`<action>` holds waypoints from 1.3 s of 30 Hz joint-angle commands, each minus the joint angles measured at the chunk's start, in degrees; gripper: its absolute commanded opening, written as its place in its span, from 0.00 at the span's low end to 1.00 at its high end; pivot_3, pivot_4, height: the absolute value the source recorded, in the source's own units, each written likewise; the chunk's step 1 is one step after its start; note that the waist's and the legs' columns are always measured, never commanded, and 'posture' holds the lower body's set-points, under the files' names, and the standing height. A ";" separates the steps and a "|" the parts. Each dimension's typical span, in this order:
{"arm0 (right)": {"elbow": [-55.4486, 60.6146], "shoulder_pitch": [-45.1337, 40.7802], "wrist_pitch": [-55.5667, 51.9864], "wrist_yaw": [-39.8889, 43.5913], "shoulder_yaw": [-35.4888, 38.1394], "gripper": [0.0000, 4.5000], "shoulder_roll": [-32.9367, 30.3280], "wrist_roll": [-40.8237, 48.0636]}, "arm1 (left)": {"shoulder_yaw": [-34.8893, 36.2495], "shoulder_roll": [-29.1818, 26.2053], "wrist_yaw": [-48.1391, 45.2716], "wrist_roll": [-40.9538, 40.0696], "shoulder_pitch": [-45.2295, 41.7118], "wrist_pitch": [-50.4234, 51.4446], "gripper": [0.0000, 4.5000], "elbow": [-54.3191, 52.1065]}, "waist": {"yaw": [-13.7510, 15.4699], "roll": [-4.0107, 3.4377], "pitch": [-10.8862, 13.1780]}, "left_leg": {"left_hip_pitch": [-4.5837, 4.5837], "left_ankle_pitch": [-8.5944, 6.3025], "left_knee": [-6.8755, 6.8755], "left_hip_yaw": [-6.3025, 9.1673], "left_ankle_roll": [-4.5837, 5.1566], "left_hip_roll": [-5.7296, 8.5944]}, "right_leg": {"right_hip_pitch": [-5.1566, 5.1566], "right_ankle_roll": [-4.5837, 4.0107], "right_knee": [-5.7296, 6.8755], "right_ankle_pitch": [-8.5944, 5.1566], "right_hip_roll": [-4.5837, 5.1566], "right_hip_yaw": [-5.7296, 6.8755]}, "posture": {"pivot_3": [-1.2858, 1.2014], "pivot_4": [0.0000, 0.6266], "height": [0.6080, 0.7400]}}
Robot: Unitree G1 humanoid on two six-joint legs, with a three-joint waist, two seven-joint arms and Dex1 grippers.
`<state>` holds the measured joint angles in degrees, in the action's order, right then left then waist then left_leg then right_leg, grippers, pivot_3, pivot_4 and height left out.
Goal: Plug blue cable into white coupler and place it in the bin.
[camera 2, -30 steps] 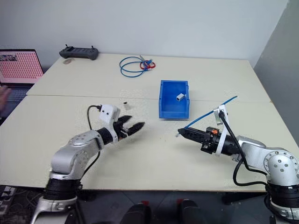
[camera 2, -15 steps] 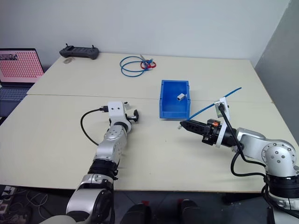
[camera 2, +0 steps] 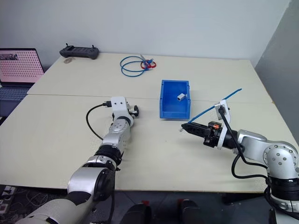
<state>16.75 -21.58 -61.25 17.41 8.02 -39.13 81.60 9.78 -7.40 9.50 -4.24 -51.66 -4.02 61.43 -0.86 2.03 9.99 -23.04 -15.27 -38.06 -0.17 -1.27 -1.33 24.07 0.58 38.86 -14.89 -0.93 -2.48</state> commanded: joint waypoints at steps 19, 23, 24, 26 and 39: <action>1.62 -0.88 0.03 4.05 1.46 0.04 -2.03 -3.56 | -3.43 -6.72 -18.73 -1.09 5.98 6.98 0.18 -15.07 | -0.62 0.00 0.00 | 0.02 0.00 0.00 -0.01 -0.01 0.00 | 0.00 0.00 0.03 0.00 -0.01 0.03 | 0.52 0.24 1.00; 2.02 -3.18 0.43 6.42 -0.25 0.04 -1.91 -6.40 | -10.96 -15.07 -41.58 -5.73 18.68 14.85 0.18 -39.57 | -1.55 -0.03 0.01 | 0.10 0.03 0.08 -0.13 -0.07 -0.10 | 0.05 -0.03 0.10 0.02 -0.01 -0.04 | 0.52 0.24 1.00; 2.25 -4.06 0.50 6.97 -0.85 0.04 -1.57 -7.09 | -12.66 -17.25 -47.10 -7.79 21.53 16.80 0.18 -45.44 | -1.60 -0.05 0.01 | 0.11 0.04 0.11 -0.10 -0.10 -0.16 | 0.06 -0.14 0.11 0.06 -0.02 -0.07 | 0.52 0.24 1.00; 2.54 -6.09 0.69 7.98 -2.25 0.04 -0.67 -8.76 | -16.36 -20.97 -57.65 -10.94 25.47 18.12 0.18 -54.02 | -1.30 -0.06 0.02 | 0.12 0.07 0.11 0.00 -0.16 -0.19 | 0.07 -0.42 0.15 0.15 -0.02 0.02 | 0.52 0.24 1.00; 2.23 -11.54 13.35 24.09 -20.85 0.04 -1.03 -37.06 | -31.19 -11.78 -76.76 -3.03 18.93 -1.46 0.18 -35.13 | -0.67 -0.11 0.02 | 0.05 0.06 0.00 0.02 -0.07 -0.02 | 0.01 -0.14 0.01 0.04 -0.04 0.03 | 0.52 0.24 1.00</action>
<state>17.69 -33.21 -52.30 38.38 -10.70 -38.98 49.83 -20.99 -19.66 -65.91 -8.56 -31.16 -1.96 23.86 -1.53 1.91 10.01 -22.99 -15.22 -38.05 -0.15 -1.34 -1.37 24.09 0.44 38.88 -14.85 -0.98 -2.45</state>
